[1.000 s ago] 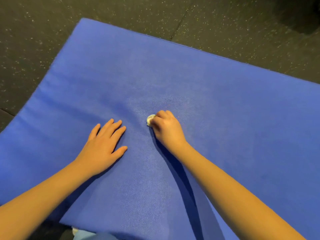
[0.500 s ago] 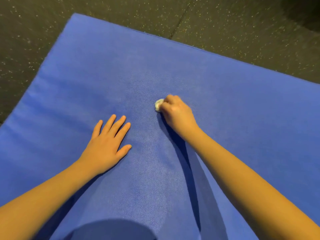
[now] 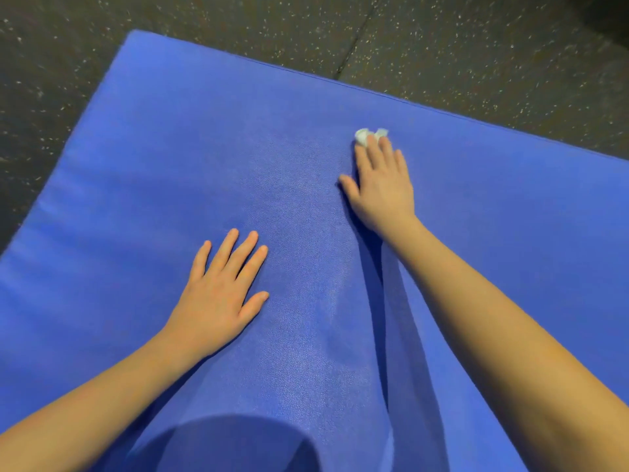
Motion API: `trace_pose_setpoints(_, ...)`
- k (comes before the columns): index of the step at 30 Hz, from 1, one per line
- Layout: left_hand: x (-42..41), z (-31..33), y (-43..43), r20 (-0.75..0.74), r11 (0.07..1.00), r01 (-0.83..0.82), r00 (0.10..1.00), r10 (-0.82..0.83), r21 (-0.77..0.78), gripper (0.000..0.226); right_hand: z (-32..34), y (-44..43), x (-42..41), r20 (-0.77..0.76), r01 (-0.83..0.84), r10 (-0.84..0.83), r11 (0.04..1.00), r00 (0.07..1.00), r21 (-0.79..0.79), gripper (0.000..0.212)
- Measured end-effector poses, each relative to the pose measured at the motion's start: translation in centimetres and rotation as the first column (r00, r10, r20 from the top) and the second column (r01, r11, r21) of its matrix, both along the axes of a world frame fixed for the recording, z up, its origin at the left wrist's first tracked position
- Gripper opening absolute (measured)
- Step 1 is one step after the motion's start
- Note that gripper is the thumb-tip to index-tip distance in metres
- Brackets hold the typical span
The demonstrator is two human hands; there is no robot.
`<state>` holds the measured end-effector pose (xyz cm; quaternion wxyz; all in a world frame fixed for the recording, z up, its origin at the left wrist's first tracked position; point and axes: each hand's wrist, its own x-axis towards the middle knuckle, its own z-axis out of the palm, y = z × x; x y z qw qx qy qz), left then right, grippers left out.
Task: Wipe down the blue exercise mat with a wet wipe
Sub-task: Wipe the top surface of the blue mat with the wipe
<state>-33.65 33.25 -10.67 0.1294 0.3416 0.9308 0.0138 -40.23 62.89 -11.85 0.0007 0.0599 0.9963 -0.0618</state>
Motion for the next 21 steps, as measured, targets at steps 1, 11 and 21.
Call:
trace_pose_setpoints(1, 0.0, 0.0, 0.0, -0.005, 1.000, 0.002, 1.000, -0.002, 0.004, 0.065, 0.0, 0.5, -1.3, 0.033, 0.070, -0.070, 0.997, 0.997, -0.022, 0.069)
trace_pose_setpoints(11, -0.1, -0.4, -0.2, -0.018, 1.000, 0.017, 1.000, -0.017, 0.016, 0.064, 0.5, 2.5, -4.8, 0.035, 0.072, -0.071, 0.997, 0.997, -0.038, 0.074)
trace_pose_setpoints(21, -0.2, -0.3, -0.2, -0.004, 0.999, 0.034, 0.999, -0.034, -0.001, 0.064, 0.7, 4.9, -5.8, 0.058, -0.046, 0.043, 0.997, 0.997, 0.056, 0.069)
